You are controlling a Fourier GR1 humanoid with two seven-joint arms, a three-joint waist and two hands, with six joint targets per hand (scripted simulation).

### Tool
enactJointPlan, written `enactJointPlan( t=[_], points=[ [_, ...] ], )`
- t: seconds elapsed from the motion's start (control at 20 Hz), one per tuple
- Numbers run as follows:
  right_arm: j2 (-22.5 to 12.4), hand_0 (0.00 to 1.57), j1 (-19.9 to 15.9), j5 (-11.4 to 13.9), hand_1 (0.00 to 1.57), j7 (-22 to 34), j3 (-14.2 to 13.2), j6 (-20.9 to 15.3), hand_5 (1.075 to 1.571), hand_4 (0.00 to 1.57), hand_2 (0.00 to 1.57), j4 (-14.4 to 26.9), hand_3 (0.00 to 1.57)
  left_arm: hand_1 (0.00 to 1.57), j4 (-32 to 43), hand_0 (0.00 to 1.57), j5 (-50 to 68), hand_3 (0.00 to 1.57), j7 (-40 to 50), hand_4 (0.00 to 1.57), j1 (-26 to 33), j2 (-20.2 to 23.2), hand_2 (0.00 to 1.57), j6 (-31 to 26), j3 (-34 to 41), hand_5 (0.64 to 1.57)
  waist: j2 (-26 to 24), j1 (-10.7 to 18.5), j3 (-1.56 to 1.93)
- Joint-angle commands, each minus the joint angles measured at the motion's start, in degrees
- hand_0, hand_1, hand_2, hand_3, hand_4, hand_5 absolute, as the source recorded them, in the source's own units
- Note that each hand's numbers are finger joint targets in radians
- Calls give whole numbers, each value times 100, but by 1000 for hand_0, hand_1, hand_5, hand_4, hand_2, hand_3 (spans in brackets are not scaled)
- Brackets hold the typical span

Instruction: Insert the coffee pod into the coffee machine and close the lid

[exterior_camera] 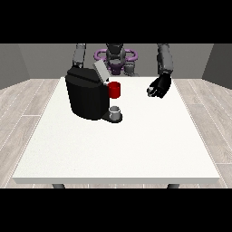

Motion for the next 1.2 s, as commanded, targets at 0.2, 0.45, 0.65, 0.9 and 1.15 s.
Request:
enactJointPlan(
  t=[0.2,0.45,0.65,0.9,1.15],
  points=[
    [151,0,152,249,0,151,158,-190,1571,0,0,335,0,1371,-195,1371,92,1325,67,504,-373,4,1379,-1030,21,1571,-580,97,0],
    [-26,0,198,57,0,-186,-37,58,1571,0,0,678,0,1331,-543,1331,129,1323,584,592,-937,-84,1351,-1659,11,1571,-818,69,2],
    [11,0,7,16,0,-174,31,180,1571,0,0,533,0,1331,-511,1331,128,1323,1080,592,-1302,-334,1351,-1570,191,1571,-587,-194,1],
    [148,0,198,23,0,-282,242,239,1571,0,0,304,0,1380,-505,1380,342,1375,1273,522,-1550,-573,1397,-1571,436,1571,-648,-458,0],
    [-164,0,-332,-252,0,-541,-262,243,1571,0,0,661,0,1202,-615,1202,607,1256,2152,491,-2515,-815,1240,-2042,690,1571,-494,-352,6]
  ],
)
